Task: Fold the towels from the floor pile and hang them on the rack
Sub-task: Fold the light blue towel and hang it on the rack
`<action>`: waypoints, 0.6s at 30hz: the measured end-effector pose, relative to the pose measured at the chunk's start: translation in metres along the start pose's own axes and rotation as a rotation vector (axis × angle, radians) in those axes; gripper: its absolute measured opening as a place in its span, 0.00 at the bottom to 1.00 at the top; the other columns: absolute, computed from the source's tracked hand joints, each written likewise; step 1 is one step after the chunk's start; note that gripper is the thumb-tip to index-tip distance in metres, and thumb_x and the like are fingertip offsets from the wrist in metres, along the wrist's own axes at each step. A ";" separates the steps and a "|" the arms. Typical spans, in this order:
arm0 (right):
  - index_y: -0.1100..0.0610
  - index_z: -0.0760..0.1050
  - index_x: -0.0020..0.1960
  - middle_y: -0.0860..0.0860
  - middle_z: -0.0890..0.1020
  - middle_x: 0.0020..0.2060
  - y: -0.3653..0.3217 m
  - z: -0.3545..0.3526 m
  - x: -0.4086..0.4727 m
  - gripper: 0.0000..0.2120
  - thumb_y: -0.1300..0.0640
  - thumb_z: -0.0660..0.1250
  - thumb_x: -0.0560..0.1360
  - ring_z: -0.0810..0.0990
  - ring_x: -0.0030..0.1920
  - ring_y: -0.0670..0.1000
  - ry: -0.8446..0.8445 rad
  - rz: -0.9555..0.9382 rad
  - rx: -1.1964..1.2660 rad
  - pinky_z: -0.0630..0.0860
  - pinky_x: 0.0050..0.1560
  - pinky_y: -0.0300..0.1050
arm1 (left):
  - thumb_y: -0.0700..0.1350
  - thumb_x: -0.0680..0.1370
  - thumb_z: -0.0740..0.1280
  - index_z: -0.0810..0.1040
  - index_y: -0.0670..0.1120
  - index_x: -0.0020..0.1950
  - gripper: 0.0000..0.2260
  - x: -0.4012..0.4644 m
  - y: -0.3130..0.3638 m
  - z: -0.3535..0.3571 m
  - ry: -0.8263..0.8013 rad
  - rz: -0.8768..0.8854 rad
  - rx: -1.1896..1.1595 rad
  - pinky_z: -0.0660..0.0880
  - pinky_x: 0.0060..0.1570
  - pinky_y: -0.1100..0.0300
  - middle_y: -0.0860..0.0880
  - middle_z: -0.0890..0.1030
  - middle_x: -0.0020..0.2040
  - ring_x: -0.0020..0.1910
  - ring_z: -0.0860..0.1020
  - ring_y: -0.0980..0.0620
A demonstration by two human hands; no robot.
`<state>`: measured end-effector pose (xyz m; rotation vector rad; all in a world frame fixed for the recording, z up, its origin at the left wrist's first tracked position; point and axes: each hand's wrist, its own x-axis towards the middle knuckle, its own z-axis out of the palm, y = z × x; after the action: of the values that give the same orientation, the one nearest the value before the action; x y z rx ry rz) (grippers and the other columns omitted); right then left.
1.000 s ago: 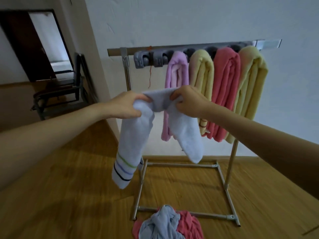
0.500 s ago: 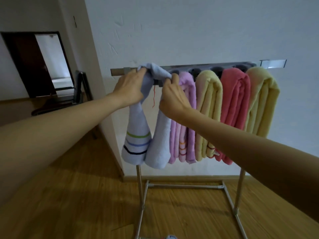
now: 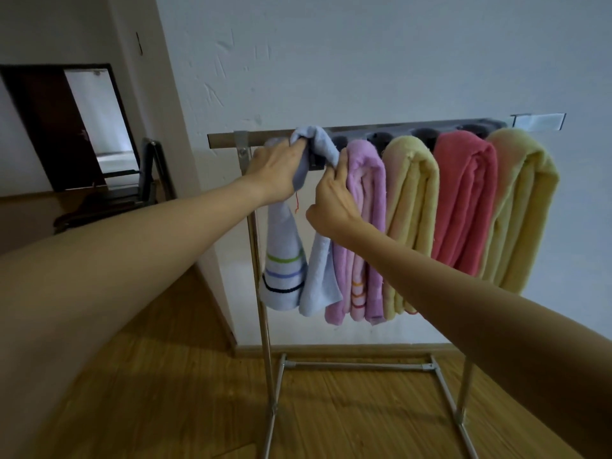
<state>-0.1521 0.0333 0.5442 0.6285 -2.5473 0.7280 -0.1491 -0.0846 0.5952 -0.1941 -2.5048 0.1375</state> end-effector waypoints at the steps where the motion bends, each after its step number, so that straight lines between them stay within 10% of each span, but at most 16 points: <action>1: 0.73 0.36 0.73 0.68 0.35 0.73 0.005 0.004 0.000 0.39 0.69 0.60 0.74 0.39 0.76 0.60 -0.002 -0.011 0.009 0.61 0.71 0.40 | 0.36 0.73 0.67 0.63 0.42 0.70 0.27 -0.002 0.000 0.004 0.009 0.008 0.001 0.74 0.50 0.48 0.39 0.73 0.61 0.57 0.74 0.39; 9: 0.68 0.58 0.72 0.62 0.61 0.71 0.037 0.034 0.000 0.26 0.68 0.60 0.75 0.72 0.61 0.56 0.199 -0.132 0.079 0.68 0.52 0.36 | 0.33 0.72 0.68 0.64 0.38 0.68 0.26 -0.009 -0.002 0.045 0.090 0.092 0.027 0.75 0.41 0.52 0.38 0.75 0.57 0.47 0.79 0.40; 18: 0.66 0.58 0.73 0.62 0.64 0.70 0.054 0.048 -0.010 0.28 0.67 0.61 0.75 0.68 0.68 0.57 0.238 -0.248 0.125 0.53 0.59 0.22 | 0.33 0.75 0.61 0.58 0.43 0.76 0.30 -0.043 -0.005 0.076 0.242 0.166 -0.176 0.76 0.45 0.49 0.35 0.74 0.57 0.50 0.76 0.38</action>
<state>-0.1846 0.0501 0.4809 0.8279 -2.1726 0.8237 -0.1600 -0.1011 0.5104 -0.4636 -2.2572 -0.0386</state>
